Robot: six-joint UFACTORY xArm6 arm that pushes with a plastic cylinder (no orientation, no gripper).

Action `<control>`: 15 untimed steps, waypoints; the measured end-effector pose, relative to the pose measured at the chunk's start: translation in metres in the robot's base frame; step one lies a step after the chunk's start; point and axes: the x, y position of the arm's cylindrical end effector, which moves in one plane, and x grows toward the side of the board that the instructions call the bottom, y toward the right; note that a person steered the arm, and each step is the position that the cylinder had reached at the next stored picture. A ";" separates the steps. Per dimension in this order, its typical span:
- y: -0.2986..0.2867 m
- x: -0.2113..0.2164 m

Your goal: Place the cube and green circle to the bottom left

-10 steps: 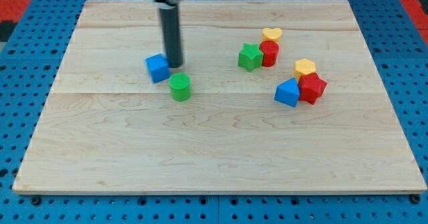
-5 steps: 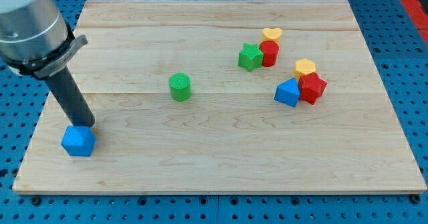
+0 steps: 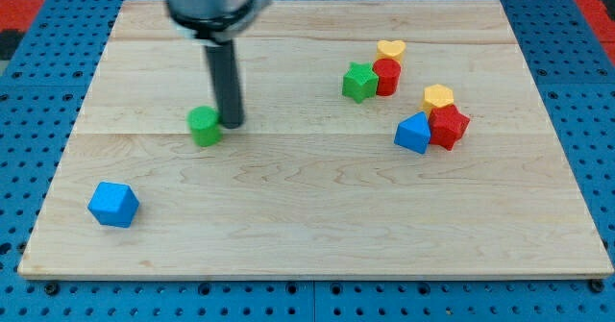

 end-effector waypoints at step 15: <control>0.089 0.000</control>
